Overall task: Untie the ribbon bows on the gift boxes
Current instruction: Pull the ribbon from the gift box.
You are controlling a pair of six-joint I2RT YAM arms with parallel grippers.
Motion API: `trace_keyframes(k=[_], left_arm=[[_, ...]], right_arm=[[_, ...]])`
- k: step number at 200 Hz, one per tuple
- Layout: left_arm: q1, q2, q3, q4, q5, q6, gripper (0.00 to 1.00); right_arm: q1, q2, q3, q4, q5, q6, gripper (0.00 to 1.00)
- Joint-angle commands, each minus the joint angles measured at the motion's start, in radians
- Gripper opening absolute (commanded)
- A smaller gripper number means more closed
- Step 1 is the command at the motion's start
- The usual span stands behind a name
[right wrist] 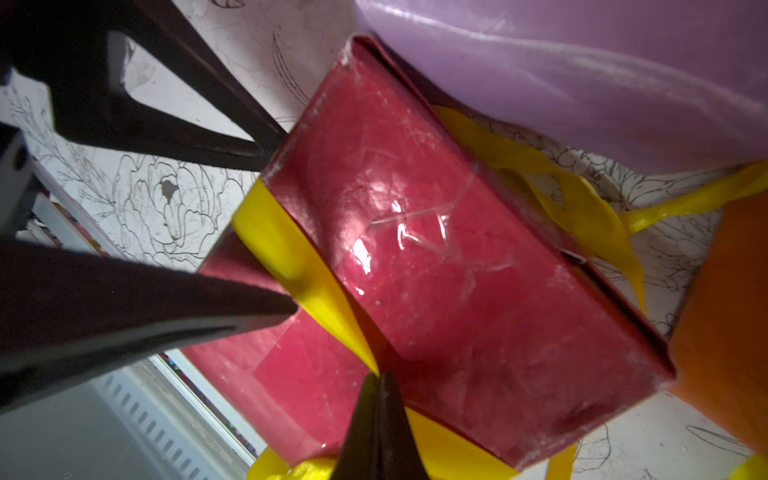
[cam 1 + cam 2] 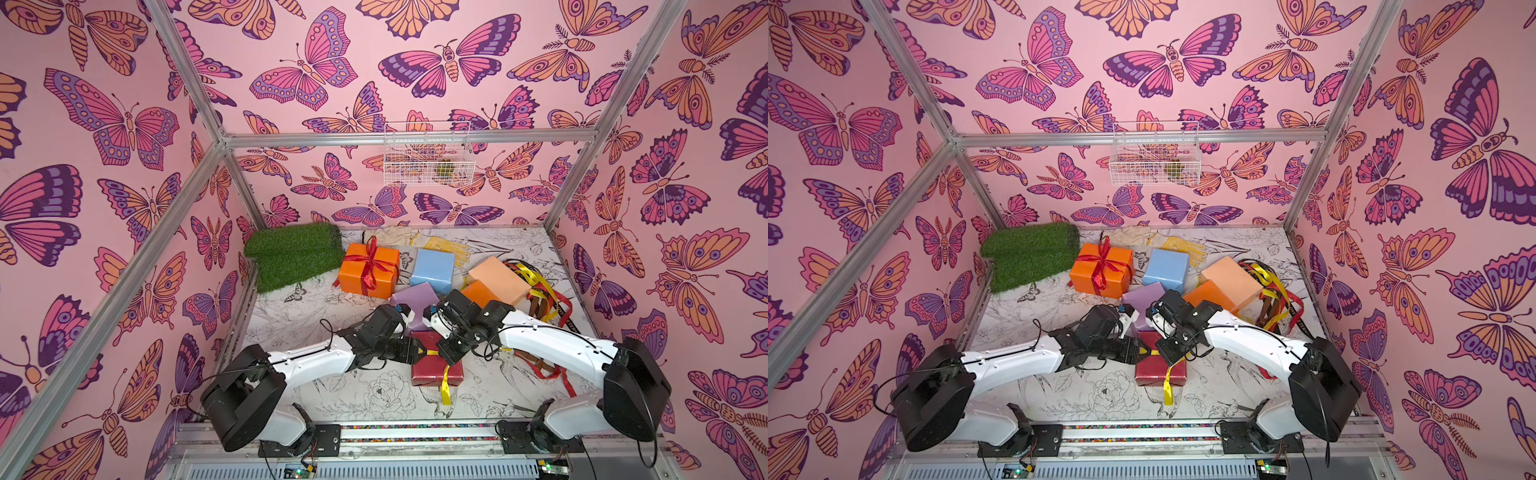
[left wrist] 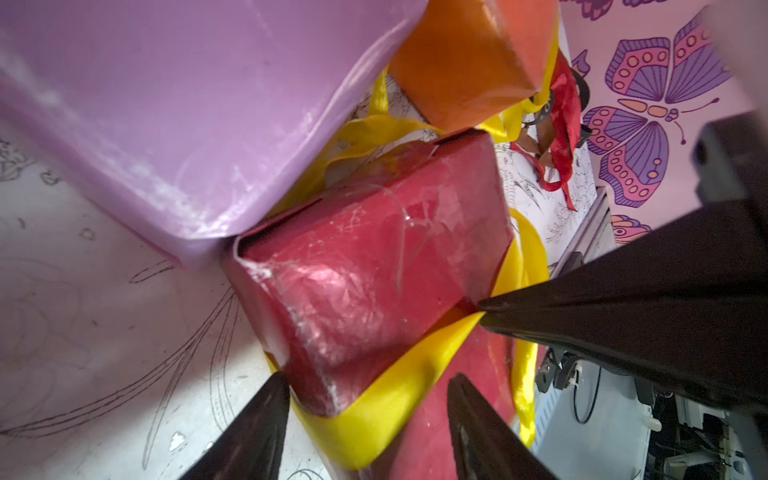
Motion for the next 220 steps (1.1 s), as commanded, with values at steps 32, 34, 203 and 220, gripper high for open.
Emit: trace_keyframes(k=[32, 34, 203, 220], left_arm=[[0.0, -0.044, -0.033, -0.001, -0.02, 0.013, 0.64], [0.0, -0.044, -0.034, 0.0, -0.019, 0.012, 0.64], [0.005, -0.018, -0.022, -0.006, -0.051, 0.003, 0.67], [0.005, 0.008, -0.011, -0.006, -0.051, -0.002, 0.67]], right_arm=[[-0.018, -0.056, 0.03, 0.013, -0.078, 0.017, 0.0], [-0.02, -0.059, 0.03, 0.015, -0.081, 0.017, 0.0], [-0.165, -0.144, 0.364, 0.068, -0.136, 0.048, 0.0], [-0.17, -0.13, 0.412, 0.053, -0.119, 0.043, 0.0]])
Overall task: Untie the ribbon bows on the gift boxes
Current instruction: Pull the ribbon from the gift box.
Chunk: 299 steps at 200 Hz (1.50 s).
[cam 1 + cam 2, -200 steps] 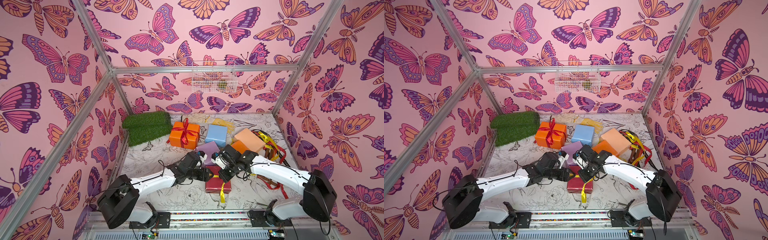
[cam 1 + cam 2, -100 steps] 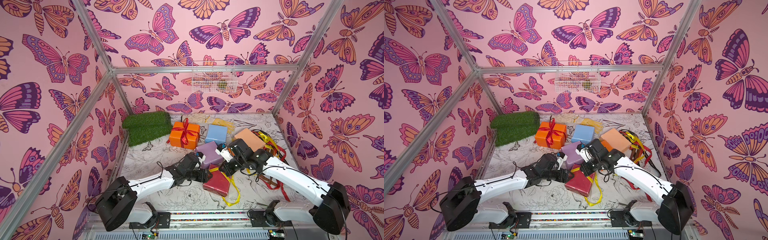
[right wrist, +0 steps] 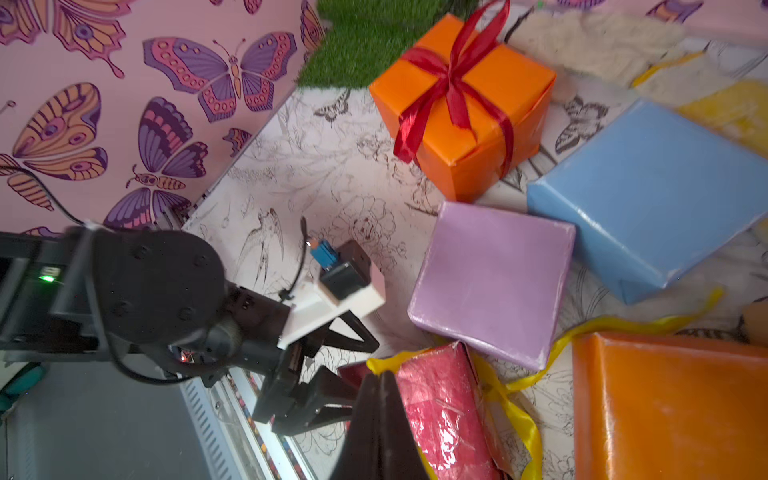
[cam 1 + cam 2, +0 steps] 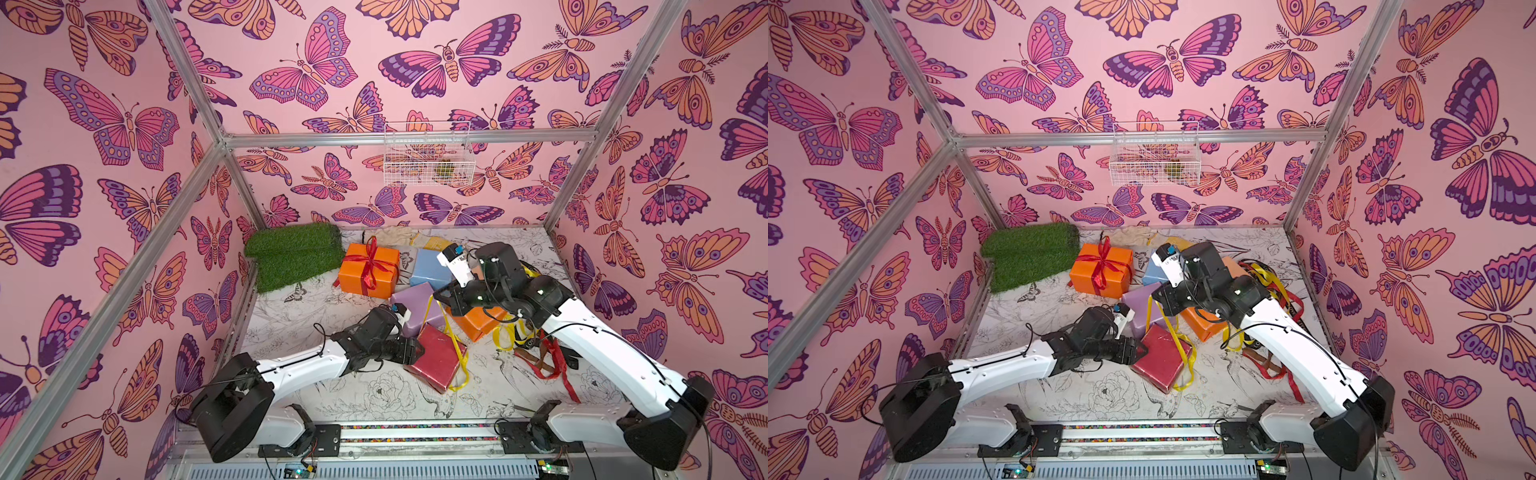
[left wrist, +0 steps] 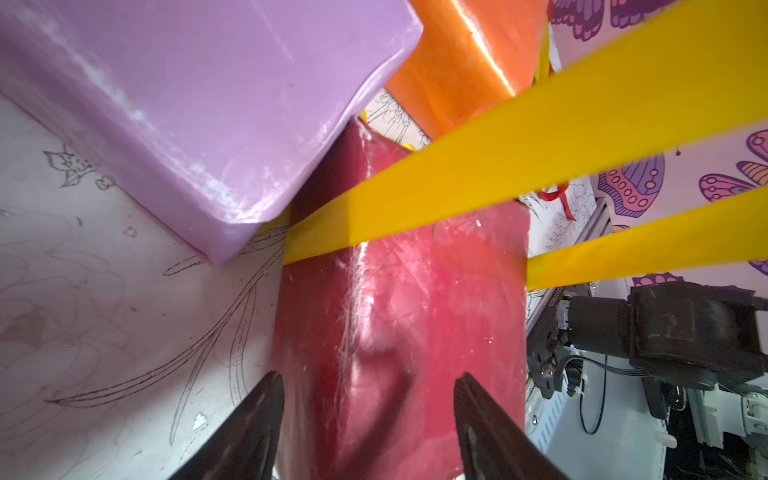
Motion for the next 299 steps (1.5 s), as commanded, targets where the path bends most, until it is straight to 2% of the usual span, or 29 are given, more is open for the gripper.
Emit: trace_keyframes(k=[1, 114, 210, 299], left_arm=[[0.004, 0.042, 0.023, -0.009, -0.009, -0.001, 0.67], [0.004, 0.087, 0.026, -0.001, -0.015, -0.026, 0.66], [0.004, 0.094, 0.027, 0.003, -0.03, -0.046, 0.66], [0.004, 0.106, 0.032, 0.003, -0.042, -0.062, 0.66]], right_arm=[[-0.011, 0.026, 0.073, -0.033, 0.011, -0.012, 0.0], [-0.016, 0.01, 0.306, -0.052, -0.035, -0.002, 0.0], [-0.015, 0.02, 0.615, 0.014, -0.06, -0.008, 0.0], [-0.017, 0.006, 0.822, 0.088, 0.092, -0.063, 0.0]])
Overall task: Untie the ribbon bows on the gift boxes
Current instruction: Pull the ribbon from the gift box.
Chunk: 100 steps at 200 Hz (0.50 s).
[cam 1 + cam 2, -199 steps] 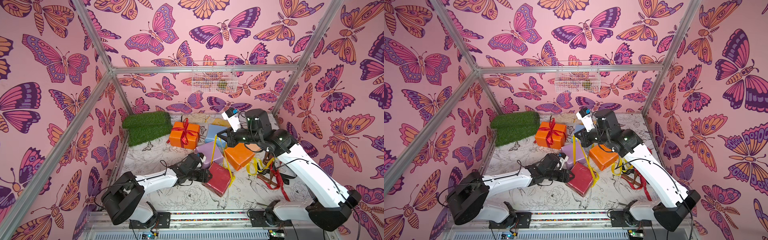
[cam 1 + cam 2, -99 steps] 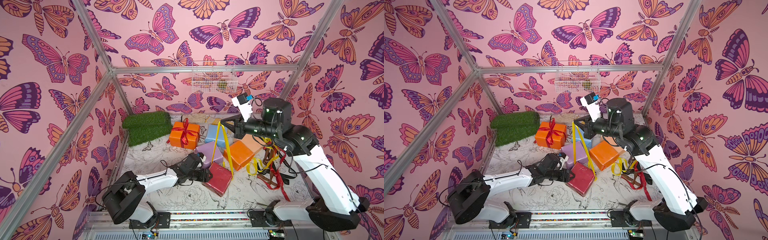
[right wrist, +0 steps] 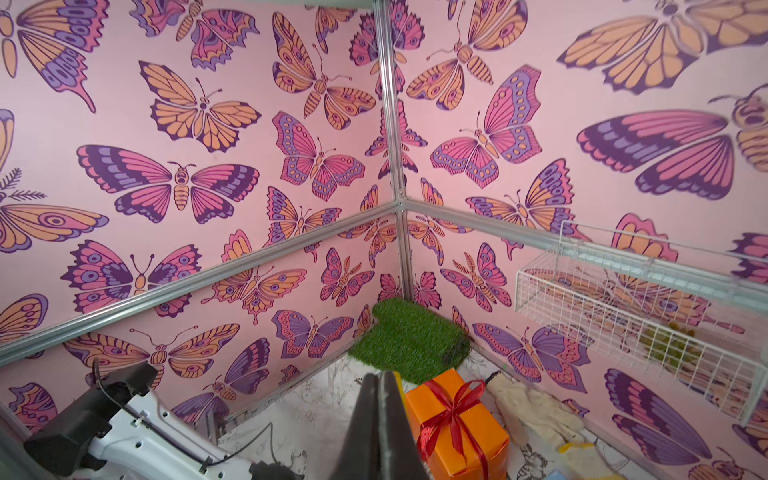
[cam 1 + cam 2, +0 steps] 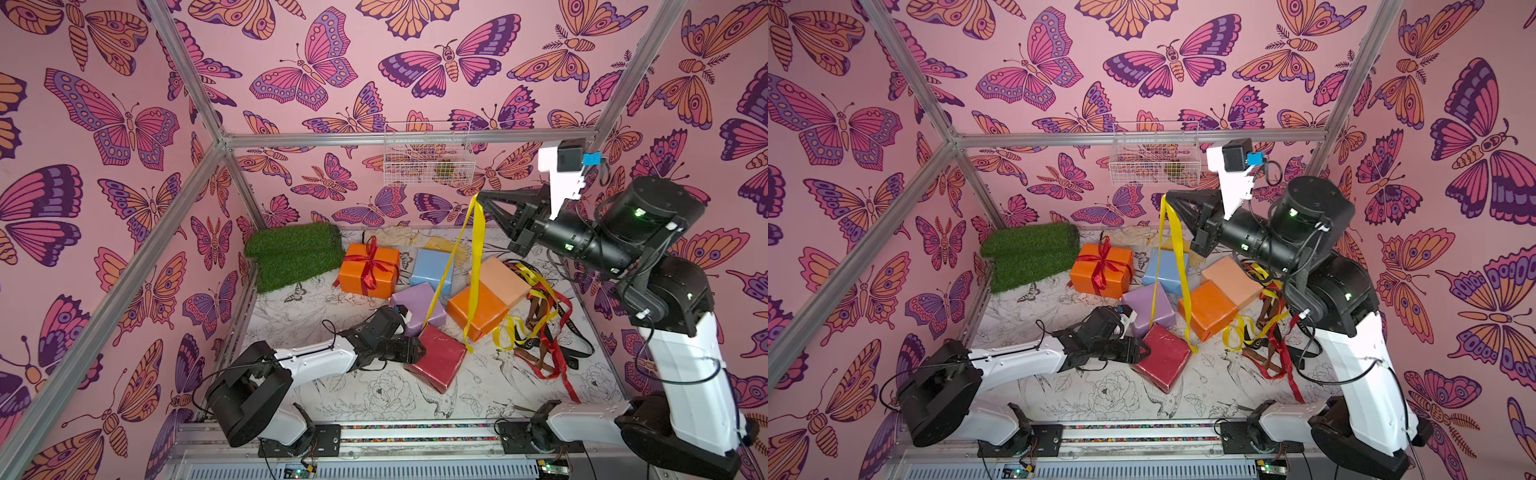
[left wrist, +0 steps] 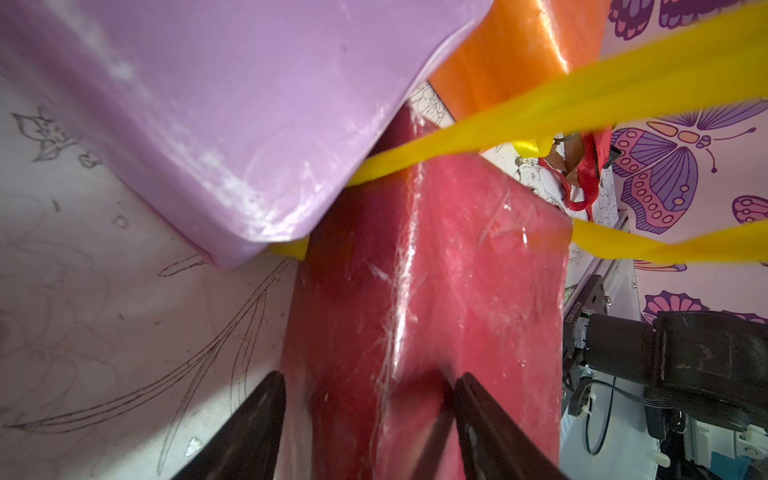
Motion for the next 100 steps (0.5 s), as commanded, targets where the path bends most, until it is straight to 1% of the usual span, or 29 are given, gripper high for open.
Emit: trace_keyframes(k=[1, 15, 29, 46, 84, 100], left_arm=[[0.004, 0.019, 0.011, -0.021, -0.037, -0.009, 0.66], [0.004, 0.019, 0.011, -0.022, -0.037, -0.01, 0.66], [0.004, 0.014, 0.008, -0.021, -0.041, -0.012, 0.66], [0.004, 0.006, 0.003, -0.021, -0.043, -0.015, 0.66], [0.004, -0.015, -0.009, -0.022, -0.05, -0.015, 0.66], [0.004, -0.021, -0.014, -0.022, -0.05, -0.014, 0.66]], right_arm=[[-0.004, -0.007, 0.056, 0.055, 0.072, -0.033, 0.0], [-0.004, 0.003, 0.092, 0.064, 0.093, -0.053, 0.0], [-0.003, 0.033, 0.158, 0.036, 0.098, -0.085, 0.0], [-0.004, 0.063, 0.221, 0.003, 0.162, -0.142, 0.0], [-0.004, 0.063, 0.228, 0.011, 0.466, -0.358, 0.0], [-0.004, 0.055, 0.228, 0.024, 0.565, -0.437, 0.0]])
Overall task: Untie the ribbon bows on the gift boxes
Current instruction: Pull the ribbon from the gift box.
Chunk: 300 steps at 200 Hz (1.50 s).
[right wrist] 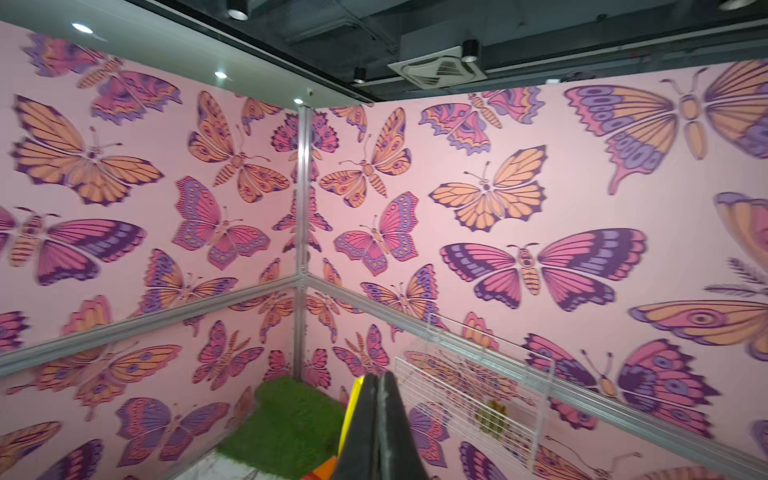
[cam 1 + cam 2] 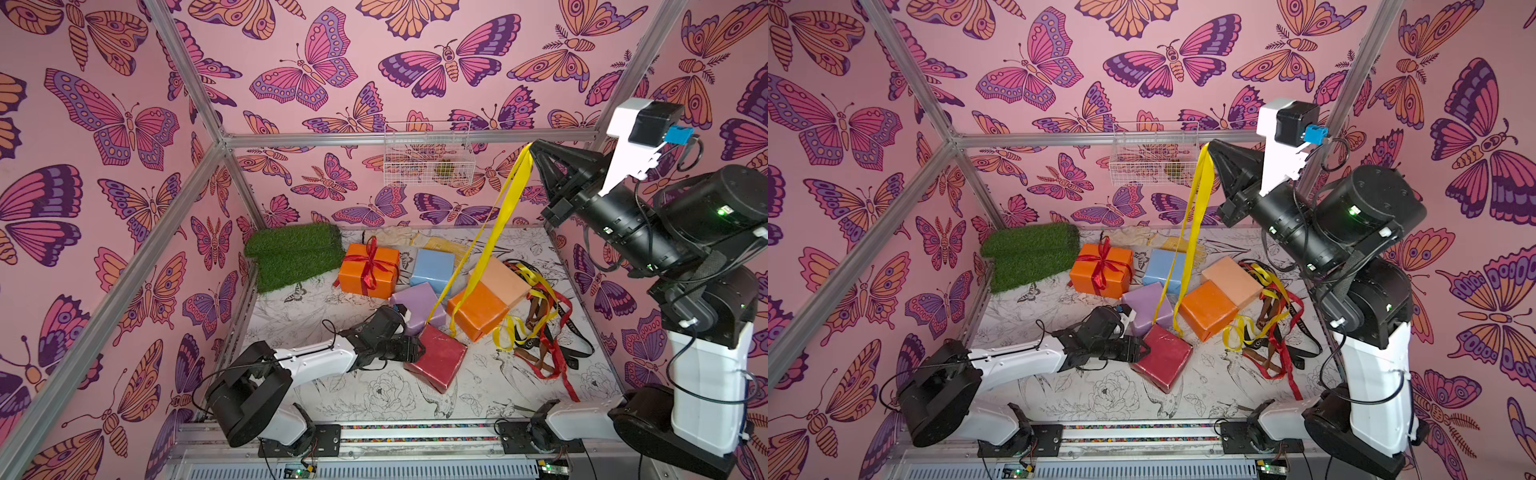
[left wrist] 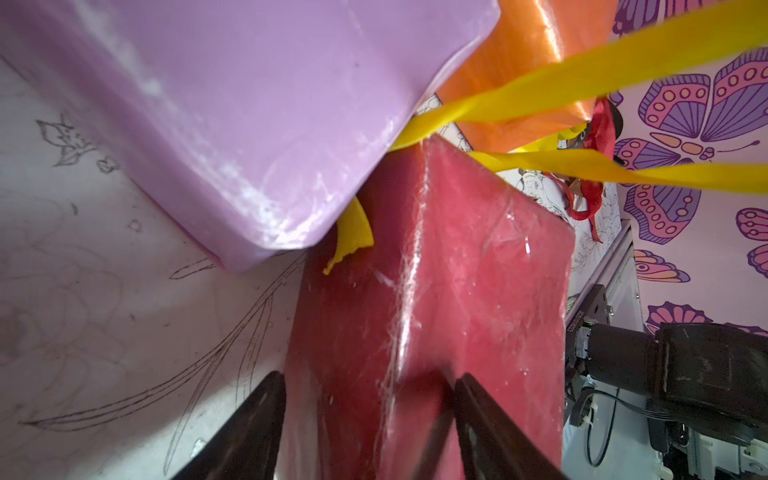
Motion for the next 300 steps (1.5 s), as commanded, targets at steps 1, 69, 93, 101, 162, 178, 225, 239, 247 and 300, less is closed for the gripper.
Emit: trace_keyframes(k=[1, 69, 93, 101, 162, 178, 225, 239, 247, 300], left_arm=[[0.004, -0.018, -0.015, -0.022, -0.029, 0.0, 0.66], [0.004, 0.001, 0.004, -0.022, -0.024, 0.008, 0.66], [0.004, 0.019, 0.014, -0.022, -0.017, 0.008, 0.66], [0.004, 0.024, 0.018, -0.021, -0.014, 0.01, 0.66], [0.004, 0.032, 0.027, -0.022, -0.006, 0.019, 0.66], [0.004, 0.031, 0.029, -0.022, -0.004, 0.02, 0.66], [0.004, 0.037, 0.039, -0.022, 0.008, 0.033, 0.66], [0.004, 0.046, 0.046, -0.022, 0.015, 0.036, 0.66], [0.004, 0.051, 0.051, -0.022, 0.018, 0.037, 0.66], [0.004, 0.055, 0.054, -0.022, 0.019, 0.03, 0.66]], right_arm=[[-0.004, -0.004, 0.01, 0.014, 0.234, -0.176, 0.0], [-0.002, -0.161, -0.15, 0.224, 0.465, -0.364, 0.0], [-0.003, -0.21, -0.192, 0.253, 0.497, -0.387, 0.0], [-0.003, -0.213, -0.187, 0.243, 0.515, -0.399, 0.0], [-0.003, -0.138, -0.144, 0.267, 0.729, -0.584, 0.0], [-0.004, -0.118, -0.111, 0.268, 0.775, -0.611, 0.0], [-0.004, -0.162, -0.056, 0.352, 0.823, -0.653, 0.0], [-0.001, -0.166, -0.031, 0.351, 0.819, -0.669, 0.0], [0.0, -0.155, -0.013, 0.351, 0.825, -0.688, 0.0], [-0.001, -0.122, -0.024, 0.387, 0.868, -0.774, 0.0]])
